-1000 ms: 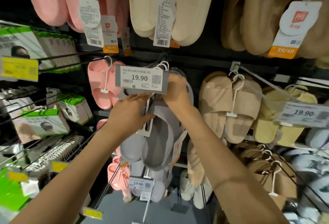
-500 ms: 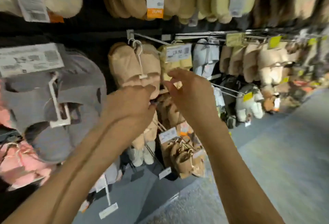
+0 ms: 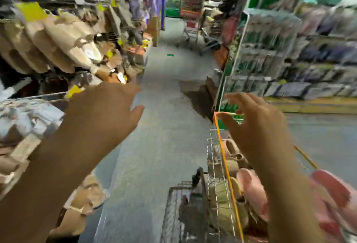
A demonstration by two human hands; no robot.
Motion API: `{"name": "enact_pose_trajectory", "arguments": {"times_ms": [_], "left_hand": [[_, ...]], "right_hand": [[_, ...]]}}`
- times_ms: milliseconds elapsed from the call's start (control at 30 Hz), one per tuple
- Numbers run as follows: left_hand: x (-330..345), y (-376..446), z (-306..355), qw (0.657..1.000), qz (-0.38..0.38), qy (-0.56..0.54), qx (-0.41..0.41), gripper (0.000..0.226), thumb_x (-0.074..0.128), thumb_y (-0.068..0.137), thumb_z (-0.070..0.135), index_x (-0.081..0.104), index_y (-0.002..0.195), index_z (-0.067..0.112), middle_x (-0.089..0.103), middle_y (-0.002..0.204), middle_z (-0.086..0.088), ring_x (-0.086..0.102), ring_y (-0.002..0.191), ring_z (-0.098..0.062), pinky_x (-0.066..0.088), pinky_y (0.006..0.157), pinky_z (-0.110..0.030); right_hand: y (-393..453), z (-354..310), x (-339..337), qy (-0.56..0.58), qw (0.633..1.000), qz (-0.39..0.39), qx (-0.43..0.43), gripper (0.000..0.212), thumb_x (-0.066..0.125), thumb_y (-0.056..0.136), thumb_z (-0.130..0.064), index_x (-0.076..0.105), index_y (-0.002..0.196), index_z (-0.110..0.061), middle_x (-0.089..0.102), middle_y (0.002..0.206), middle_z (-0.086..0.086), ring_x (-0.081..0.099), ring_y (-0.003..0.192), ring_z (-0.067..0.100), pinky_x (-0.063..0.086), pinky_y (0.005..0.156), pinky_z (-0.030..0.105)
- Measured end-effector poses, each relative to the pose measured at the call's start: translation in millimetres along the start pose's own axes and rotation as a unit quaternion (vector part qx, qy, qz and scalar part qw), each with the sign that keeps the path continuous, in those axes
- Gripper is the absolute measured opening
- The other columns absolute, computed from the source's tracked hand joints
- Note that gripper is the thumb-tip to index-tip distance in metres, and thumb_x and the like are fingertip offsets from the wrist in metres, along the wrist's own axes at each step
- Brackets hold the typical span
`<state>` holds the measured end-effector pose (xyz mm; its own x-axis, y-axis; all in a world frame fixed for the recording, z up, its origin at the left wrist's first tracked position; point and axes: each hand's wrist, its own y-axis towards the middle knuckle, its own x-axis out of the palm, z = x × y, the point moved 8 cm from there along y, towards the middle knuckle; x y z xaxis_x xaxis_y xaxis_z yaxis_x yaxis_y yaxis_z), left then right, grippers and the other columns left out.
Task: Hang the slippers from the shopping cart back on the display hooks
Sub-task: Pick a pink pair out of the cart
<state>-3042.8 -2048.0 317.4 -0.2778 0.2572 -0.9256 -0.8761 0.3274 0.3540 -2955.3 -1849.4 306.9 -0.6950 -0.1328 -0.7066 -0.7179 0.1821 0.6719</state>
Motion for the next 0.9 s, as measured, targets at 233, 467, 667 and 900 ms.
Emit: {"name": "enact_pose_trajectory", "arguments": {"times_ms": [233,467,667,900], "left_hand": [[77,114,103,0.985,-0.047,-0.041,0.161,0.044,0.054,0.086,0.043,0.048,0.129,0.035,0.065,0.115,-0.004,0.058,0.106,-0.033,0.050,0.083,-0.042],[161,172,227,0.935,-0.107,-0.066,0.331,0.037,0.054,0.088,0.042,0.052,0.124,0.033,0.065,0.114,-0.002,0.058,0.106,-0.033,0.048,0.079,-0.039],[246,167,335,0.841,-0.197,-0.076,0.498,0.033,0.053,0.089,0.037,0.054,0.120,0.027,0.063,0.114,-0.006,0.058,0.105,-0.032,0.046,0.076,-0.036],[328,135,398,0.739,-0.244,-0.080,0.623,0.030,0.054,0.084,0.024,0.061,0.111,0.015,0.067,0.109,-0.011,0.059,0.104,-0.033,0.049,0.085,-0.038]], "right_hand": [[16,114,-7,-0.102,0.984,0.021,0.142,0.030,0.077,0.073,-0.020,0.066,0.099,-0.010,0.069,0.090,0.011,0.066,0.070,0.035,0.051,0.059,0.039],[-11,205,-5,-0.184,0.930,0.030,0.316,0.030,0.071,0.079,-0.021,0.063,0.106,-0.012,0.068,0.100,0.011,0.066,0.082,0.035,0.052,0.070,0.043],[-75,248,-3,-0.282,0.828,0.044,0.482,0.028,0.064,0.083,-0.016,0.061,0.110,-0.006,0.066,0.102,0.017,0.063,0.087,0.037,0.048,0.072,0.043],[-126,248,30,-0.331,0.739,0.051,0.584,0.019,0.060,0.087,-0.016,0.064,0.102,-0.005,0.067,0.090,0.017,0.063,0.079,0.035,0.047,0.062,0.036]]}}
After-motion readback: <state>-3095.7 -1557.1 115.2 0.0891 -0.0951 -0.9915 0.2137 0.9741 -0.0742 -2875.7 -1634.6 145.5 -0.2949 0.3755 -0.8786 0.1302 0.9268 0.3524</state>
